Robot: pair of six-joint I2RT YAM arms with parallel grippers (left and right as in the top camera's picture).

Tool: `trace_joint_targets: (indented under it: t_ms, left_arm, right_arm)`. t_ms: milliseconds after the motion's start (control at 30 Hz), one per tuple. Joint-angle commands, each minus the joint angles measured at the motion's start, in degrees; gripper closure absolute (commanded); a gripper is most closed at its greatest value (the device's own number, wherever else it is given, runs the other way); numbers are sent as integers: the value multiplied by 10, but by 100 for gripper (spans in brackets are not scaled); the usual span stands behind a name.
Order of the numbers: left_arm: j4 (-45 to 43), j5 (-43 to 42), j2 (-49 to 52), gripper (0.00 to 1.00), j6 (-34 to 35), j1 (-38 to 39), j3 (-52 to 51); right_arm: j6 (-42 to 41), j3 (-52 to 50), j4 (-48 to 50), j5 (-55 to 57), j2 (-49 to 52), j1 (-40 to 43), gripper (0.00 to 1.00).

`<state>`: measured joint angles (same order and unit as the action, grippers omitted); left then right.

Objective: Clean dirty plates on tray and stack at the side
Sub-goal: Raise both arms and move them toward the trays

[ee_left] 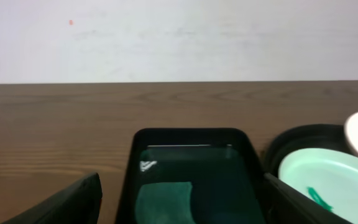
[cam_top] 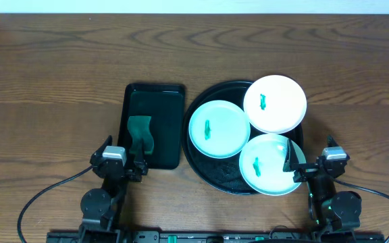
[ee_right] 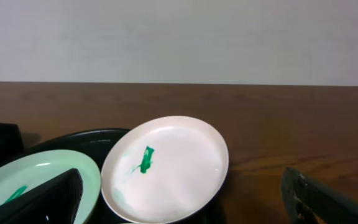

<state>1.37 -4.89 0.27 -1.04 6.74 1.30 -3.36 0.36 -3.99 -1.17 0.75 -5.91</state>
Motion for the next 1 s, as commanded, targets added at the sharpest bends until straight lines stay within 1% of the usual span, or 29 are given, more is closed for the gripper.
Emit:
trace_joint_targets:
  t_ms: [0, 67, 200, 367, 500, 667, 733, 767, 967]
  left_arm:
    - [4, -36, 1, 20, 39, -3, 7]
    - [23, -35, 1, 20, 62, -3, 34]
    - [78, -35, 9, 20, 67, -3, 113]
    - [172, -35, 62, 20, 68, -3, 243]
    - [232, -37, 125, 19, 99, -3, 359]
    - [300, -41, 218, 19, 104, -3, 517]
    - [342, -42, 263, 20, 104, -3, 589]
    - [377, -42, 296, 19, 104, -3, 640]
    - [539, -42, 426, 19, 104, -3, 830]
  right_arm:
    - [-9, 7, -9, -39, 5, 2, 1]
    - [-9, 26, -28, -54, 6, 2, 1]
    - [-9, 99, -99, -53, 20, 2, 1]
    - [-9, 209, -166, -55, 68, 2, 1]
    - [-28, 299, -212, -76, 121, 2, 1]
    - [-17, 435, -318, -94, 200, 2, 1]
    - [-6, 486, -362, -94, 235, 2, 1]
    - [-2, 527, -398, -94, 265, 2, 1]
    - [0, 670, -536, -94, 385, 2, 1]
